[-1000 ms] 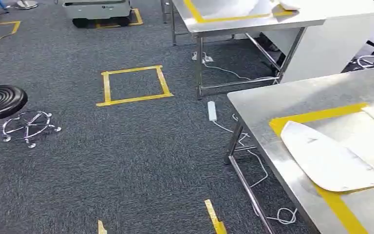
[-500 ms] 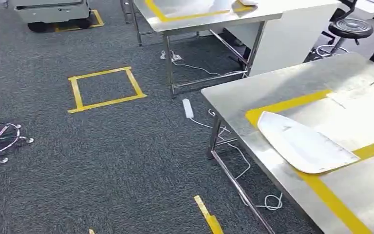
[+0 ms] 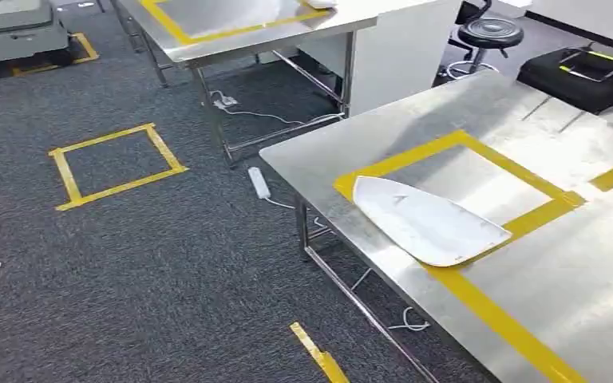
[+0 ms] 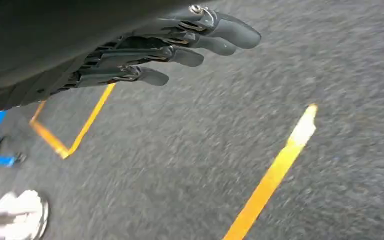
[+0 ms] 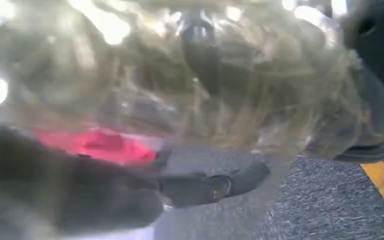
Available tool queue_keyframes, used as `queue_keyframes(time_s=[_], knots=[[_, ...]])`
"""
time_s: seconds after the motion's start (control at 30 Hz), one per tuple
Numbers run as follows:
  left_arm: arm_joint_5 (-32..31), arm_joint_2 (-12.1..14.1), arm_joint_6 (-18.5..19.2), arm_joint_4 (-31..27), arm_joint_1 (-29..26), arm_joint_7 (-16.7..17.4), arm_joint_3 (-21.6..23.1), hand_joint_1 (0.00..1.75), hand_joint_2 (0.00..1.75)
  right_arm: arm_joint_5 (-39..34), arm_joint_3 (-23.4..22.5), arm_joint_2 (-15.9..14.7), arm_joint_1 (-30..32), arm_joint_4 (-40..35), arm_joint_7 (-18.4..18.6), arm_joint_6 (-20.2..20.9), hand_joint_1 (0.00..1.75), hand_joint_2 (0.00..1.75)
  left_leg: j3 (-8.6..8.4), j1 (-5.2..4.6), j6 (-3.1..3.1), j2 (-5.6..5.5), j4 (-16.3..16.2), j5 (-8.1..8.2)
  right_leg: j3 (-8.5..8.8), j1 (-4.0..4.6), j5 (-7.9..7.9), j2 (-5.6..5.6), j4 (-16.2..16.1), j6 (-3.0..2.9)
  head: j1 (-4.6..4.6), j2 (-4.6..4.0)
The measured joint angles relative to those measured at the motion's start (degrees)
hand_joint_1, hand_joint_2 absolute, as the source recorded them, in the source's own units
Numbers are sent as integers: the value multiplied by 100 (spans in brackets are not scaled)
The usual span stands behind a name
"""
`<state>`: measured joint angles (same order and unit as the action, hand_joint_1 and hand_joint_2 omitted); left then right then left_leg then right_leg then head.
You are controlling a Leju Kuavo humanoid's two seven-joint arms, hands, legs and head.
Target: Take the parts from the cabinet and place them on the table.
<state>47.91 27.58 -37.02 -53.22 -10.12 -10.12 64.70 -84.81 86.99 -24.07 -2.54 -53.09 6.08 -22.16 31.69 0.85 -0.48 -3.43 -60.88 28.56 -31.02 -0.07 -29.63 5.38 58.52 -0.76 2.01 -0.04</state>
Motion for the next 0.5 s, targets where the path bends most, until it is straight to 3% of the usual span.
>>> queue_keyframes(time_s=[0.03, 0.1, 0.17, 0.2, 0.23, 0.27, 0.3, 0.33, 0.37, 0.4, 0.47, 0.5], knots=[[-29, 4, 0, 0, -14, 13, -2, 0, 0, -13, 7, 5, -19, 0, 0, -2, 0, 0, -42, 23, 20, -213, 128, 47, -31, 35, -18, 68, 37, 30, -11, 0], [-90, 9, 0, 0, -20, 33, -57, 0, 0, -24, 9, 5, -29, 2, 0, -4, 0, 0, -85, -5, 6, -99, 229, 107, -107, -24, 33, 225, 10, 117, -2, 0], [-178, 4, 0, -2, -19, 68, -105, 0, 0, -28, 26, 7, -4, 0, 0, -4, 0, 0, -115, 15, 74, 42, 316, 64, -190, -28, 56, 343, -12, 200, -9, 0], [-219, 2, 0, -2, -12, 87, -129, 0, 0, -33, 35, 7, 4, 0, 0, -4, 0, 0, -137, 17, 105, 132, 356, 36, -198, -26, -14, 42, 70, 199, -9, 0], [-254, -7, 0, -2, -30, 92, -151, 0, 0, -33, 46, 7, -14, 0, 7, -4, 0, 0, -137, 13, 133, 199, 364, 44, -335, -6, -211, -283, 327, 218, -46, 0], [-293, -11, 0, -2, -48, 112, -177, 0, 0, -35, 48, 7, -35, 2, 26, -13, 0, 0, -135, 4, 147, 277, 364, 50, -547, -10, -447, -413, 761, 244, -57, 0], [-306, -20, 0, -2, -70, 125, -199, 0, 0, -35, 50, 7, -40, 2, 26, -15, 0, 0, -137, -4, 157, 370, 363, 57, -770, -19, -653, -467, 1215, 267, -57, 0], [-317, -24, 0, -2, -85, 125, -216, 0, 0, -37, 48, 7, -42, 2, -2, -15, 0, 0, -134, -9, 162, 456, 363, 61, -959, -28, -781, -481, 1594, 288, -52, 0], [-324, -31, 0, -2, -87, 127, -232, 0, 0, -39, 50, 7, -36, 2, -15, -13, 0, 0, -137, -10, 159, 541, 362, 65, -1029, -41, -762, -491, 1739, 309, -57, 0], [-337, -39, 0, -2, -80, 127, -238, 0, 0, -39, 55, 7, -28, 2, -7, -15, 0, 0, -139, -10, 155, 613, 362, 75, -934, -51, -604, -502, 1572, 318, -55, 0], [-354, -57, 0, -2, -75, 127, -247, 0, 0, -39, 61, 7, -25, 2, 11, -15, 0, 0, -176, -8, 127, 739, 362, 102, -432, -57, -146, -620, 657, 315, -55, 0], [-368, -63, 0, -2, -77, 127, -251, 0, 0, -39, 63, 7, -33, 5, 9, -15, 0, 0, -219, -10, 98, 804, 361, 121, -103, -54, 29, -855, 98, 296, -59, 0]])
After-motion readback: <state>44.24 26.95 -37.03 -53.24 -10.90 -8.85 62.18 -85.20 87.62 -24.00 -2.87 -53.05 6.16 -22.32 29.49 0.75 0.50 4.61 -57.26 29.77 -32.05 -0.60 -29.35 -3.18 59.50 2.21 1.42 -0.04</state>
